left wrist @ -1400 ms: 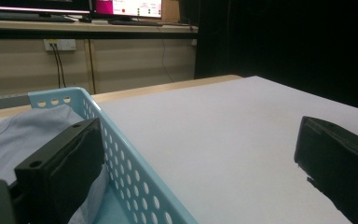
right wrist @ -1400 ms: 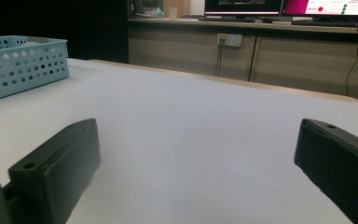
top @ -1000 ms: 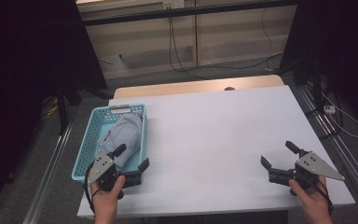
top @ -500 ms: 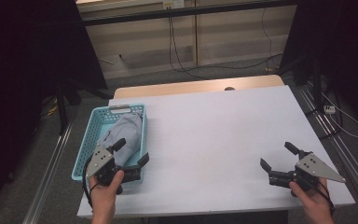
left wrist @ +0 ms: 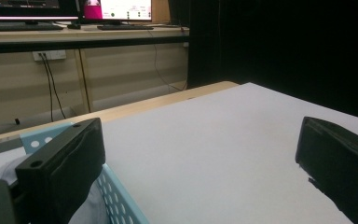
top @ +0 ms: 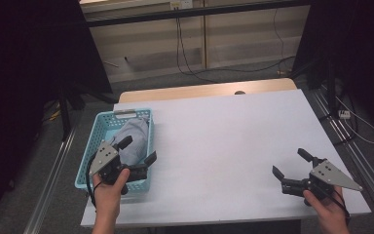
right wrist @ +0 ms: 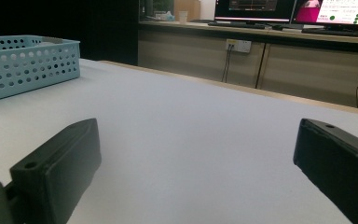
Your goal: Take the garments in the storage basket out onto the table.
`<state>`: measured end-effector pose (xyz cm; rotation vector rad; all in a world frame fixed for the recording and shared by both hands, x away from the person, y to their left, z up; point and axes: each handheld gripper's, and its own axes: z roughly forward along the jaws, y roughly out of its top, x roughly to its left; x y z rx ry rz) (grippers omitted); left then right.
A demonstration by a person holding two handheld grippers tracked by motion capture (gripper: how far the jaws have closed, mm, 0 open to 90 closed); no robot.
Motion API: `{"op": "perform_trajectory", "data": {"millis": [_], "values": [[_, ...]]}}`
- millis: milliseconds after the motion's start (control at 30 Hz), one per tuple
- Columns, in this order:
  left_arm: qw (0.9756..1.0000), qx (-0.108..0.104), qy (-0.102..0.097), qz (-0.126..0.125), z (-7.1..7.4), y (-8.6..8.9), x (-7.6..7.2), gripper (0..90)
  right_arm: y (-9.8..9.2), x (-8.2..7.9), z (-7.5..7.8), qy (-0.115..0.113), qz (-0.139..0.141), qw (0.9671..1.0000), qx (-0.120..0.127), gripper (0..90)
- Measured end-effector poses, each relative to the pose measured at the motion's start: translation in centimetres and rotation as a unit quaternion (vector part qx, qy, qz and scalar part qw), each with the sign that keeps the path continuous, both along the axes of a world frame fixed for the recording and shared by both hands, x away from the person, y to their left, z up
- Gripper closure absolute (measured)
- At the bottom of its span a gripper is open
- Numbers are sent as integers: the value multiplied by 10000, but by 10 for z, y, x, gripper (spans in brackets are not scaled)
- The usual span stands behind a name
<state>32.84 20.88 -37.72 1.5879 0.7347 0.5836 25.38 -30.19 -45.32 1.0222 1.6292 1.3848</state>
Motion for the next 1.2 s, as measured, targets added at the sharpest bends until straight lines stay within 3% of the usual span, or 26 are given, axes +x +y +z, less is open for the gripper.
{"op": "perform_trajectory", "data": {"millis": [500, 1200], "values": [[9999, 83, 85, 81, 9, 6, 26, 18, 0, 0, 0, -7, 29, 10000, 11, 3], [9989, 281, 269, 279, 10, 19, 59, 18, 0, 0, 0, 4, 72, 10000, -17, 2]]}}
